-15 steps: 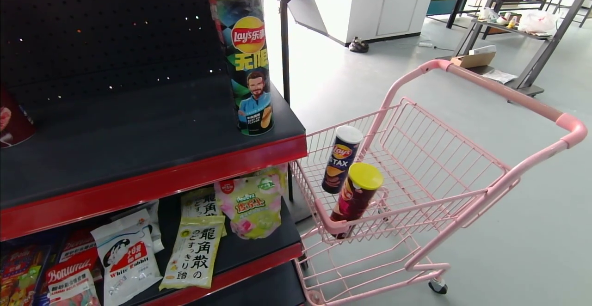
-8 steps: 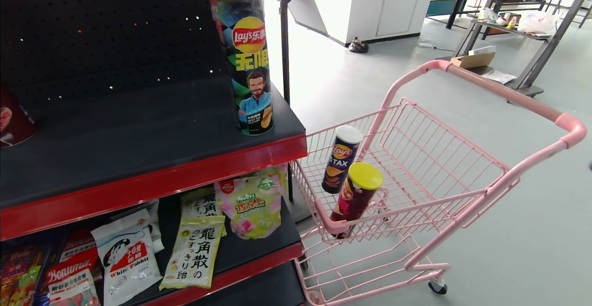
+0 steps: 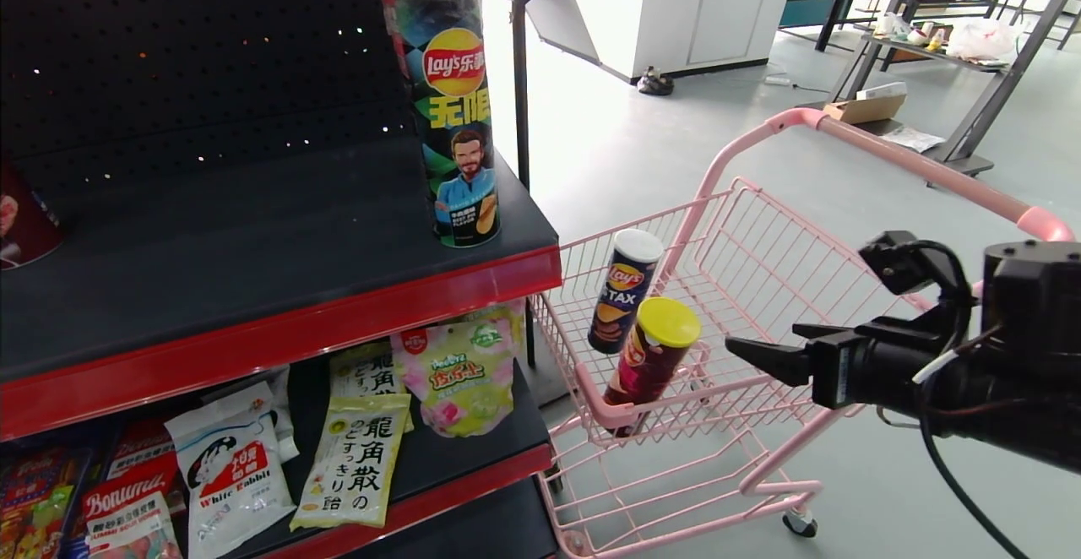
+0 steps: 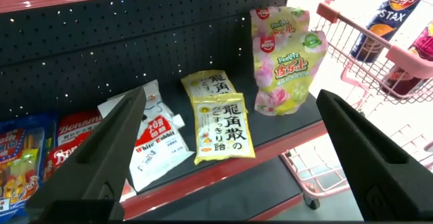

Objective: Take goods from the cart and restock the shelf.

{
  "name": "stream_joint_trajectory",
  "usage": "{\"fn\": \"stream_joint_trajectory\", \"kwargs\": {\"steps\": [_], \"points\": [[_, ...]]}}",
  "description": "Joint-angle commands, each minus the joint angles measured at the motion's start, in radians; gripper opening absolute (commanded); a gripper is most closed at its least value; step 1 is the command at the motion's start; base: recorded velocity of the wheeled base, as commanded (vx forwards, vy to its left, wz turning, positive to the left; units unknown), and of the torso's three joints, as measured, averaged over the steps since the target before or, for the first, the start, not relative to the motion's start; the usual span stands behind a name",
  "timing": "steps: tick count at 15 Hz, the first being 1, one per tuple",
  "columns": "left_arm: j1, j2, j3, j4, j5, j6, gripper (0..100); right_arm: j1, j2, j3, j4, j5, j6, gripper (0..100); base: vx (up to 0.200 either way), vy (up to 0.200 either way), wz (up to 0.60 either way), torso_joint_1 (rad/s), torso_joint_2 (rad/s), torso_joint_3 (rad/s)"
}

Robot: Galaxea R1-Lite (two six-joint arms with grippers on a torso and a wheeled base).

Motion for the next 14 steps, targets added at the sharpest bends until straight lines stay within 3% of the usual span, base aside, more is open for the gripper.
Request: {"fn": "stream_joint_trajectory", "kwargs": {"steps": [1, 5, 9, 14], "points": [[0.0, 0.0, 0.0, 0.0, 0.0, 0.0, 100, 0.026, 0.107, -0.004, -0.004, 0.011, 0.001, 100, 0.0, 0.0, 0.0, 0.0, 0.0, 0.0], [0.0, 0.0, 0.0, 0.0, 0.0, 0.0, 100, 0.049, 0.147, -0.007, -0.007, 0.018, 0.001, 100, 0.0, 0.0, 0.0, 0.0, 0.0, 0.0], [-0.001, 0.0, -0.001, 0.0, 0.0, 0.0, 100, 0.091, 0.262, -0.016, -0.116, 0.017, 0.001, 100, 0.0, 0.0, 0.0, 0.0, 0.0, 0.0], [0.0, 0.0, 0.0, 0.0, 0.0, 0.0, 100, 0.108, 0.397, -0.133, -0.125, 0.015, 0.001, 100, 0.0, 0.0, 0.0, 0.0, 0.0, 0.0]]}}
